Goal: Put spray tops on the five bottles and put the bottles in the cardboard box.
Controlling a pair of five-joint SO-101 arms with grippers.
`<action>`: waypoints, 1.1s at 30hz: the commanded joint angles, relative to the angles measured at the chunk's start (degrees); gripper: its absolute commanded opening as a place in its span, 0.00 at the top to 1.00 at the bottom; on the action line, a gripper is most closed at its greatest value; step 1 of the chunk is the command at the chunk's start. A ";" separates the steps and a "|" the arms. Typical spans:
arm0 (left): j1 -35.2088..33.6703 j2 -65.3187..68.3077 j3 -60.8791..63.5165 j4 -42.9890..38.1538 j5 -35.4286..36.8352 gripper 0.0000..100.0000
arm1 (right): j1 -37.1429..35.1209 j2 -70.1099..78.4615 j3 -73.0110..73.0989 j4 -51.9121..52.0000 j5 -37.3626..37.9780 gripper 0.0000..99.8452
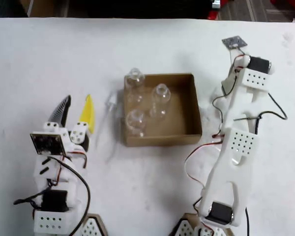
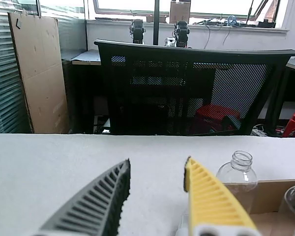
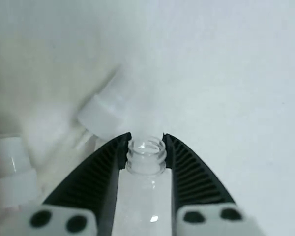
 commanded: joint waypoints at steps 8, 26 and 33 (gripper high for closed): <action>-0.48 -1.01 0.00 0.18 -0.79 0.83 | 1.45 -1.45 -12.75 1.71 -4.31 0.98; -0.48 -1.01 0.00 0.18 -0.79 0.83 | 5.58 -16.48 -10.99 2.51 -20.92 0.98; -0.48 -1.01 0.00 0.18 -0.79 0.83 | 5.49 -26.77 -3.08 2.68 -22.24 0.98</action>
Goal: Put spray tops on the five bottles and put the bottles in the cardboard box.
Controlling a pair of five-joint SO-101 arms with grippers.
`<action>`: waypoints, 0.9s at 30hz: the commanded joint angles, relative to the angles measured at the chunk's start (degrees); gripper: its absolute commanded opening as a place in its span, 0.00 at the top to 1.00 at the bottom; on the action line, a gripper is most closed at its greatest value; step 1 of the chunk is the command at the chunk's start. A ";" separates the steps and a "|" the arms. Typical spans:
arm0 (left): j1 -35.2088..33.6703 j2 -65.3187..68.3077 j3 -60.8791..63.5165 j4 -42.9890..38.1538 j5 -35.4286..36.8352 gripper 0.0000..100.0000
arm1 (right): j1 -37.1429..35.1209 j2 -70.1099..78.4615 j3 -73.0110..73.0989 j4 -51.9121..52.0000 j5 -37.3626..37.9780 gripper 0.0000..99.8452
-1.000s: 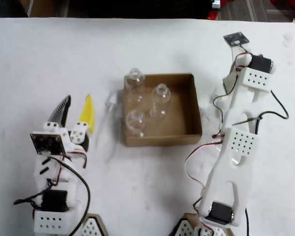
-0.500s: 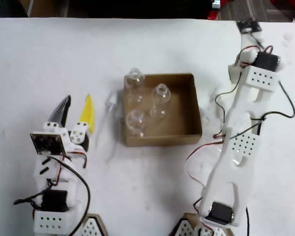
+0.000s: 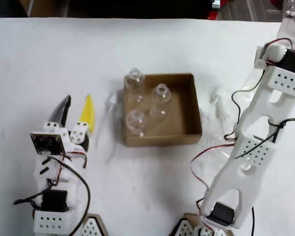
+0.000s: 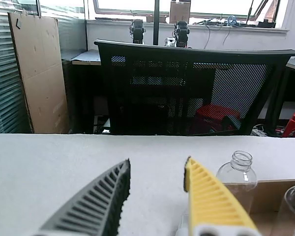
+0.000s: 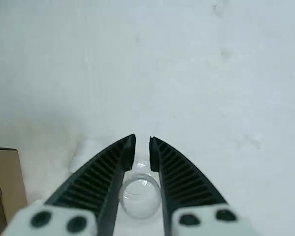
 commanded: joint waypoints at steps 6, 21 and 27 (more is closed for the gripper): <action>-0.48 -1.01 0.00 0.18 -0.79 0.83 | -2.15 -27.12 26.73 1.45 -1.14 0.98; -0.66 -1.01 0.00 0.18 -0.79 0.83 | -9.01 -63.34 67.34 -10.68 -7.03 0.98; -0.57 -1.01 0.00 0.18 -0.79 0.83 | -16.13 -76.09 83.16 -21.23 -11.25 0.98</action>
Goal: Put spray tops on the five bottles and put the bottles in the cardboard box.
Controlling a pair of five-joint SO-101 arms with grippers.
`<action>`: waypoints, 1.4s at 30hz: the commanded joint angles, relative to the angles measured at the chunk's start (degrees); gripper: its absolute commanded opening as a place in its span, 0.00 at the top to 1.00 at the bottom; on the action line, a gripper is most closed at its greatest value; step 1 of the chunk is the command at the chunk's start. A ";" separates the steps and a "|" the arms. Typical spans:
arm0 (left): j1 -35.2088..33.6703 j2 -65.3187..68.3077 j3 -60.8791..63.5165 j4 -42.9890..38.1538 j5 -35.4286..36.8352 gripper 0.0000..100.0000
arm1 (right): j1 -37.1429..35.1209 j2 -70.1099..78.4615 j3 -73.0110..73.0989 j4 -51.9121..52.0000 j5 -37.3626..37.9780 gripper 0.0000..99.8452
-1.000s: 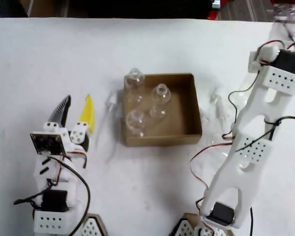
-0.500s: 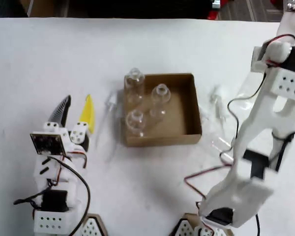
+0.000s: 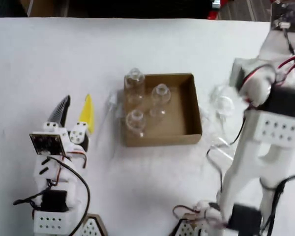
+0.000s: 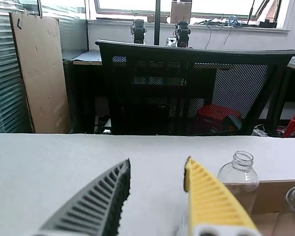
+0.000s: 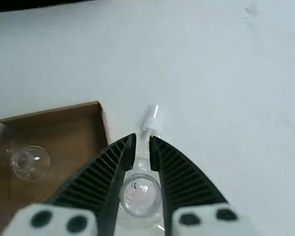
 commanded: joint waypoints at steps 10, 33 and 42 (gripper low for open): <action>-0.40 -1.01 0.00 0.18 -0.79 0.83 | -12.97 -26.77 41.05 -42.33 -1.85 0.98; -0.31 -1.01 0.00 0.00 -0.79 0.83 | -13.05 -5.14 51.52 -82.95 -1.76 0.98; -0.22 -1.01 0.00 0.00 -0.79 0.83 | -13.23 1.89 51.25 -88.92 -1.32 0.98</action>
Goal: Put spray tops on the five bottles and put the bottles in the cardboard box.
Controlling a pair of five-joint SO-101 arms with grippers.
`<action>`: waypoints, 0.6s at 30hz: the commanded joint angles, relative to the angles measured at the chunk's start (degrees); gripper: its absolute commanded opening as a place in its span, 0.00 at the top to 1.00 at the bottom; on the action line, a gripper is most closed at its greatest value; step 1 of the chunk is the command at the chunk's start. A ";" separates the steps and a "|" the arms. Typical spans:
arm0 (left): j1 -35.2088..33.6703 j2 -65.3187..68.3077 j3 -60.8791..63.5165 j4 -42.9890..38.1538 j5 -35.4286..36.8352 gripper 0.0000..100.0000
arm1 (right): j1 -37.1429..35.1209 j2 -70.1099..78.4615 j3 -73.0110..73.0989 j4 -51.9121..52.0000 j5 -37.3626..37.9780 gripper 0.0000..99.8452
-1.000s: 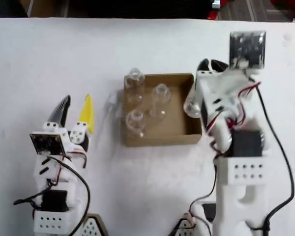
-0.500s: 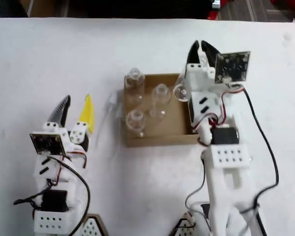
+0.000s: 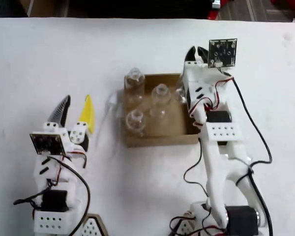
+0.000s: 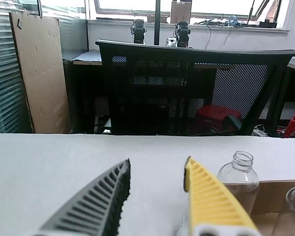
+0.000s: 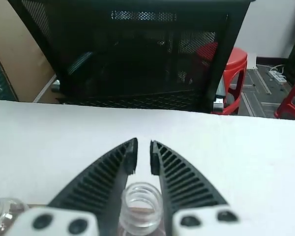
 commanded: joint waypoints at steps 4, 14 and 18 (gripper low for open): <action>-0.22 -1.01 0.00 0.09 -0.79 0.83 | -0.04 6.02 -2.99 -10.24 0.00 0.98; -0.22 -1.01 0.00 0.09 -0.79 0.83 | -0.13 12.09 -2.99 -16.31 0.00 0.98; -0.22 -1.01 0.00 0.09 -0.79 0.83 | -0.75 14.46 -2.99 -18.95 0.44 0.98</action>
